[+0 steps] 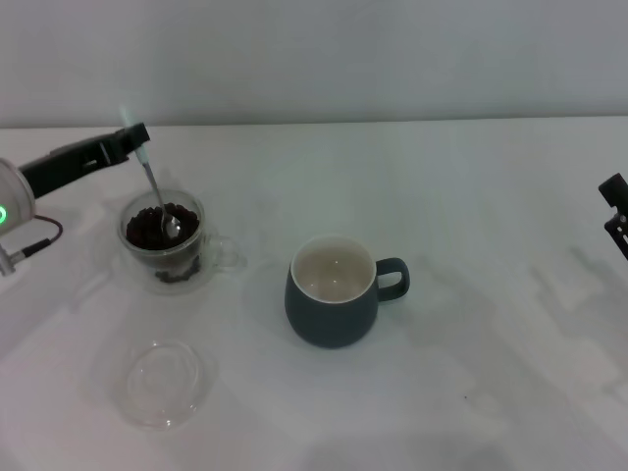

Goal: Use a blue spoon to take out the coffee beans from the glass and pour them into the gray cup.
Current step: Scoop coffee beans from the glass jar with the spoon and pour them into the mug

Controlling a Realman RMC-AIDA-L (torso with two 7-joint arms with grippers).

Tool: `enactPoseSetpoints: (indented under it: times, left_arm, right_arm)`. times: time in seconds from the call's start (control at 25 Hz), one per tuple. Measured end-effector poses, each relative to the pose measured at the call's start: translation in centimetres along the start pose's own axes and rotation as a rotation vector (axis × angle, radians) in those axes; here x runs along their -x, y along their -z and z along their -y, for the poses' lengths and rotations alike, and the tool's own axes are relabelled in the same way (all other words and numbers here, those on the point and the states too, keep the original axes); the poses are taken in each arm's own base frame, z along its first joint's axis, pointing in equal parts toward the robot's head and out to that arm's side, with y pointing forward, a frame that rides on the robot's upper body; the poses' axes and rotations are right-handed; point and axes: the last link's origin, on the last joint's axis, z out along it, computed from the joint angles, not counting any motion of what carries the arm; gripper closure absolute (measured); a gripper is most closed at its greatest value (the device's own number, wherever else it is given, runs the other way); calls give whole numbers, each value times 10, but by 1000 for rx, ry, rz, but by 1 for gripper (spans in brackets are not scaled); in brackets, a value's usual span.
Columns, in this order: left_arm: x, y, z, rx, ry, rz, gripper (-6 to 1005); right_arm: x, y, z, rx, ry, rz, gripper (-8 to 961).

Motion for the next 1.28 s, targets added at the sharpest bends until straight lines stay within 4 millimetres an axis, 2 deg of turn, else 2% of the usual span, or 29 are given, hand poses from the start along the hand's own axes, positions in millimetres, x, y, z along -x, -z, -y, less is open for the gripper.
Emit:
enactPoseSetpoints:
  times: [0.24, 0.44, 0.92, 1.28]
  left_arm:
    - [17, 3, 2, -17, 51, 4, 874]
    - [28, 11, 7, -36, 160, -13, 875]
    - [52, 46, 26, -49, 496, -137, 875]
    - [64, 64, 29, -26, 603, -200, 876]
  right_arm:
    - [-1, -6, 0, 6, -1, -1, 303]
    - [-2, -10, 1, 10, -2, -2, 303]
    - [-4, -11, 2, 13, 1, -14, 302]
    - [-4, -13, 1, 24, 1, -13, 302]
